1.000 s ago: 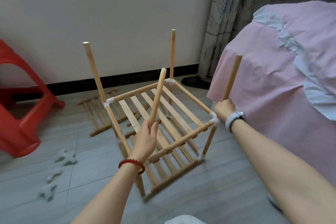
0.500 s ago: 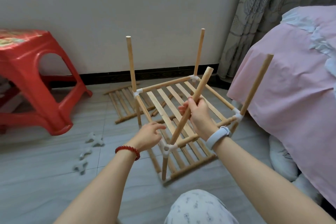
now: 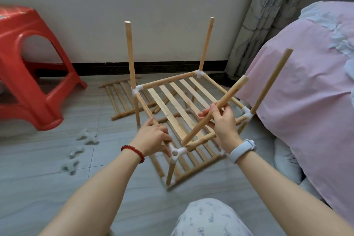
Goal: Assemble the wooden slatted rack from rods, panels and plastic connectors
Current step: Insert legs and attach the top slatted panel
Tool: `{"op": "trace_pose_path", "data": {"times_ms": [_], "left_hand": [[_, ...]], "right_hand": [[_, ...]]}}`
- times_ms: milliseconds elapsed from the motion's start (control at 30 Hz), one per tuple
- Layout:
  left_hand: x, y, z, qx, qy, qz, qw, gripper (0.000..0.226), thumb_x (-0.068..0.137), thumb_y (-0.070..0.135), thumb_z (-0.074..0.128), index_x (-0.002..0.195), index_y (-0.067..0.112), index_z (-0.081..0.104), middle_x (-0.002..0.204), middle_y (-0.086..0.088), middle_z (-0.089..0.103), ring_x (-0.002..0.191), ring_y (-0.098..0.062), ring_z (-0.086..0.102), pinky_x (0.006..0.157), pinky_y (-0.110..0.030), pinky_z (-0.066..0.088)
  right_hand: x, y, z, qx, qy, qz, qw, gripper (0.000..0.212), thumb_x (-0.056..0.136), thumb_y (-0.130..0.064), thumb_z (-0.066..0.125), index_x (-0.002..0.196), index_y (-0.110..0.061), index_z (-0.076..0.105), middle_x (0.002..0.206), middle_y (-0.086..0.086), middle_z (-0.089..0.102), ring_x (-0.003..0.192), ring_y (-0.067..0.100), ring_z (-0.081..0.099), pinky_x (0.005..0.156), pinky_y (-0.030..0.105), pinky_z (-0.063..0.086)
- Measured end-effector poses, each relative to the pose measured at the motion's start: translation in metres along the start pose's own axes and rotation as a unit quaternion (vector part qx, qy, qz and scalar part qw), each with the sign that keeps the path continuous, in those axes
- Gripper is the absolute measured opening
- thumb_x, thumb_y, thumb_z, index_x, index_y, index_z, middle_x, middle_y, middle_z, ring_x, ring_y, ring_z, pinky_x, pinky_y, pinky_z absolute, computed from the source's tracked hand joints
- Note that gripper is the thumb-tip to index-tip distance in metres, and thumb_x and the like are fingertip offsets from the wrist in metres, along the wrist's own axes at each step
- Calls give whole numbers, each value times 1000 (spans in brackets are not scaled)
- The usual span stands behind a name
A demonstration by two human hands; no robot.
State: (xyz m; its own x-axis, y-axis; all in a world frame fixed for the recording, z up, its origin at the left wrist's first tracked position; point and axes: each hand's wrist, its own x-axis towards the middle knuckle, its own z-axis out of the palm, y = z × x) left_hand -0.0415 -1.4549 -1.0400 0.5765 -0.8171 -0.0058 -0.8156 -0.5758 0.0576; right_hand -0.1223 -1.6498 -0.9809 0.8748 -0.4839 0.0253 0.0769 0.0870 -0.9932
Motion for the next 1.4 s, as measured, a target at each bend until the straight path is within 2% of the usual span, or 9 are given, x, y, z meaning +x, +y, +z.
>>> {"op": "trace_pose_path", "data": {"times_ms": [167, 233, 333, 533, 733, 867, 1000, 1133, 1400], "left_hand": [[31, 51, 8, -11, 21, 16, 1000, 50, 74, 71, 49, 99, 32, 68, 92, 11, 53, 100, -12, 48, 110, -36, 19], [42, 70, 12, -25, 30, 2, 999, 52, 74, 73, 49, 96, 30, 68, 87, 10, 47, 93, -13, 45, 90, -29, 32], [61, 100, 15, -49, 38, -34, 997, 50, 76, 70, 50, 95, 27, 66, 86, 8, 40, 88, -13, 38, 72, -27, 26], [93, 135, 21, -101, 58, -88, 989, 44, 82, 62, 51, 101, 26, 66, 104, 4, 53, 103, -16, 42, 88, -33, 33], [108, 147, 27, -107, 75, -112, 985, 38, 86, 58, 49, 100, 26, 64, 106, 5, 56, 107, -15, 43, 90, -34, 27], [113, 146, 29, -115, 76, -113, 984, 36, 85, 57, 51, 99, 27, 64, 106, 6, 57, 107, -16, 44, 89, -35, 25], [113, 143, 29, -137, 77, -98, 983, 32, 85, 55, 53, 95, 26, 64, 101, 6, 56, 104, -15, 43, 89, -35, 26], [107, 131, 37, -162, 82, -51, 982, 27, 90, 45, 52, 108, 29, 63, 102, 8, 56, 104, -13, 45, 92, -31, 25], [103, 121, 39, -175, 76, -28, 981, 22, 92, 41, 51, 107, 32, 63, 93, 10, 56, 96, -12, 48, 81, -28, 19]], "right_hand": [[0, -14, -39, -36, 46, -53, 997, 8, 99, -18, 41, 92, -20, 45, 68, -2, 55, 64, 14, 64, 69, 25, 54], [-3, -17, -52, -55, 61, -75, 994, 10, 99, -17, 40, 92, -22, 44, 69, -1, 52, 62, 13, 60, 66, 22, 54], [-8, -19, -77, -73, 86, -105, 988, 13, 99, -13, 38, 91, -22, 42, 69, 1, 49, 61, 11, 57, 64, 19, 53], [-6, -18, -103, -103, 131, -151, 974, 17, 99, -9, 39, 89, -23, 40, 67, -4, 50, 63, 11, 56, 69, 23, 54], [-2, -12, -98, -135, 80, -181, 971, 17, 98, -6, 38, 90, -21, 38, 72, 3, 44, 62, 5, 49, 68, 17, 50], [-3, -2, -91, -129, 95, -184, 970, 17, 99, -10, 37, 86, -20, 38, 69, 1, 40, 58, 6, 41, 60, 22, 43], [0, 3, -89, -89, 143, -184, 968, 25, 97, -15, 43, 72, -14, 39, 53, -11, 40, 46, 2, 38, 49, 18, 38], [7, 6, -88, -14, 206, -161, 965, 49, 97, -11, 45, 49, -18, 35, 36, -10, 36, 34, 5, 34, 40, 19, 33], [17, 10, -80, -50, 75, -140, 986, 47, 93, 4, 45, 49, -14, 37, 42, 1, 33, 34, 10, 29, 38, 23, 28]]}}
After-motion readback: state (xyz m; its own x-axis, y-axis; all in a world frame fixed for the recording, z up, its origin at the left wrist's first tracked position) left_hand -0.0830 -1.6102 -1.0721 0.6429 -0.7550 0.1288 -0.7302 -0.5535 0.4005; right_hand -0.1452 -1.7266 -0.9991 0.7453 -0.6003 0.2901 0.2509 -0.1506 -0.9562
